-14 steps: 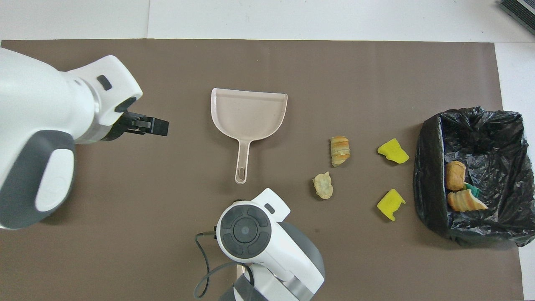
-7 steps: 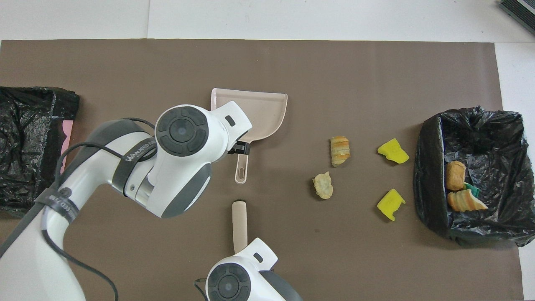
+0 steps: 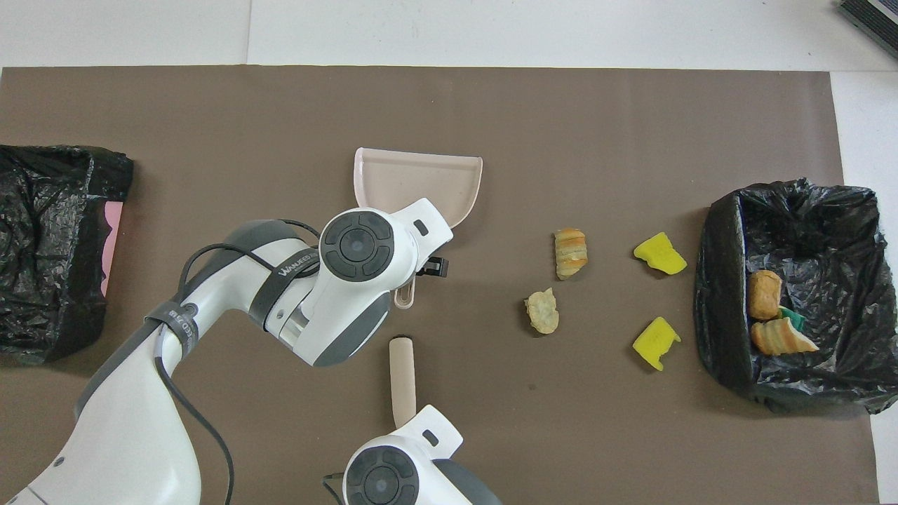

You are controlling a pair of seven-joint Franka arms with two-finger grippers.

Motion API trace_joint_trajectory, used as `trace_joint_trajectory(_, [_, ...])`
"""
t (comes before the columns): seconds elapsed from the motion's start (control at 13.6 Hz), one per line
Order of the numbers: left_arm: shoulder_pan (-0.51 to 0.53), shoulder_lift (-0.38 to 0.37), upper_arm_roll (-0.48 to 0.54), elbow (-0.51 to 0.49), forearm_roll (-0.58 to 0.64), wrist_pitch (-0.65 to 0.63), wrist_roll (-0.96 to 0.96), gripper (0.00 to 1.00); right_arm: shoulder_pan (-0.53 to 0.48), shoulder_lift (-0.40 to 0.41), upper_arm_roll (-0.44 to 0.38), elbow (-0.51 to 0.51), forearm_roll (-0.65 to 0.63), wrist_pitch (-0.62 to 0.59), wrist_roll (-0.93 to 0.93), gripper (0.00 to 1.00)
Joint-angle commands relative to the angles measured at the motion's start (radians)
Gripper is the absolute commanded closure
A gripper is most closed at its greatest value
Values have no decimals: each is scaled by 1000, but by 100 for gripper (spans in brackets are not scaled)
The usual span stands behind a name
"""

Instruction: Sweep and dump trash in bin

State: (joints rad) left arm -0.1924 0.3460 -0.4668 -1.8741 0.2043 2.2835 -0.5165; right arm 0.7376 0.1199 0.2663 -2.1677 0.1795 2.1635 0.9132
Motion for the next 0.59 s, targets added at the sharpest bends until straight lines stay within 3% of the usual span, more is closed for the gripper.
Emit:
trace_joint_trajectory(0.0, [-9,-12,7,-30,21,19,-22,17,-23,-2,1,0,35,6,-19,100])
trace_joint_trajectory(0.15, [-9,-12,7,-28,21,13,-22,48,-50,-25,-4,-1,35,-33,-17,100])
trace_joint_trajectory(0.37, [-7,-9,8,-17,21,19,-13,75,-144,-81,-6,0,34,-126,-33,100])
trace_joint_trajectory(0.44, [-6,-9,8,-11,23,20,-5,89,-186,-107,-6,2,34,-158,-49,100])
trace_joint_trajectory(0.52, [-1,-16,8,-11,23,17,25,95,-219,-130,-6,3,34,-192,-77,100])
